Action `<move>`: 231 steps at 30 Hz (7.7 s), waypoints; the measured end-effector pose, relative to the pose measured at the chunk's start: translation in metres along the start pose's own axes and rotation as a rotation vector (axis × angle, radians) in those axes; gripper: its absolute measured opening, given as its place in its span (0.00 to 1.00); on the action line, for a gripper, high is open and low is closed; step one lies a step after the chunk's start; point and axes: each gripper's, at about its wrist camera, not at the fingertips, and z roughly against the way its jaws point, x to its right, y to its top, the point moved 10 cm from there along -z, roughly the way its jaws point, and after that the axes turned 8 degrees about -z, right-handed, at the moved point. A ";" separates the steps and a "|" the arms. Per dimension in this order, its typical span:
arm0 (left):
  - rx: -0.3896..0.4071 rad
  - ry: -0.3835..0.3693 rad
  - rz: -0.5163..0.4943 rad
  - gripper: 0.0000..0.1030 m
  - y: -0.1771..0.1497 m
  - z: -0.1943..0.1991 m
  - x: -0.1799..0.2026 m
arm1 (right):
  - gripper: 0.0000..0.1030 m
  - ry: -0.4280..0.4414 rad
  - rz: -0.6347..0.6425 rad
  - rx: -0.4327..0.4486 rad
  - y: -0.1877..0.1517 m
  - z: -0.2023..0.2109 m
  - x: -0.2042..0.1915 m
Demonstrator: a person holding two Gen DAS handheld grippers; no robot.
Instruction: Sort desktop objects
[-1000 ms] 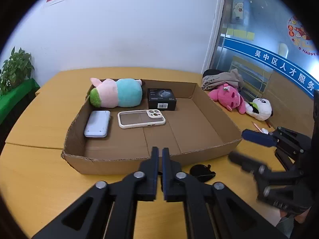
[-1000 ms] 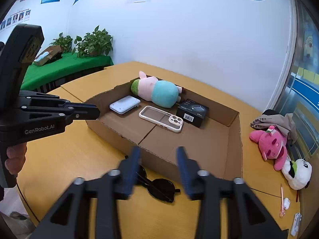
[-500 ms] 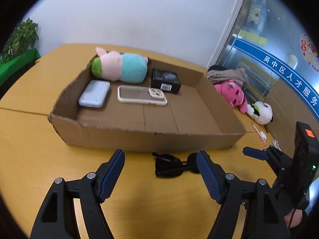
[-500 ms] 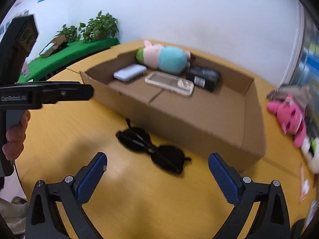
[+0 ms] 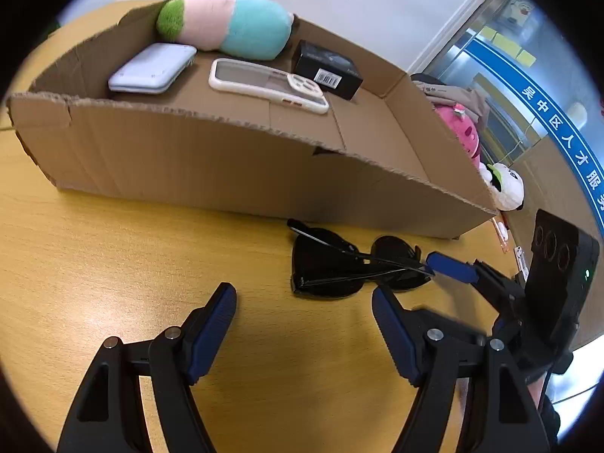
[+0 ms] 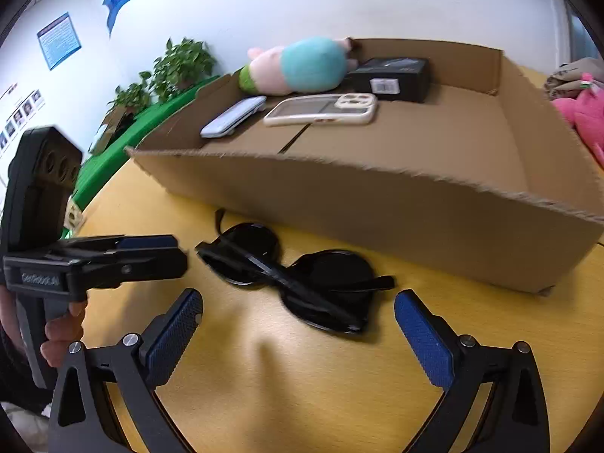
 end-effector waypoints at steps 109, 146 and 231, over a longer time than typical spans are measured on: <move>0.042 -0.183 -0.041 0.07 0.051 0.061 0.081 | 0.31 0.323 -0.143 0.058 0.013 0.044 -0.087; -0.260 -0.212 0.081 0.06 0.217 -0.105 0.052 | 0.30 0.198 -0.349 -0.217 0.186 -0.049 0.083; 0.454 0.527 -0.260 0.81 0.094 0.053 -0.049 | 1.00 -0.507 -0.103 0.443 0.100 0.026 0.048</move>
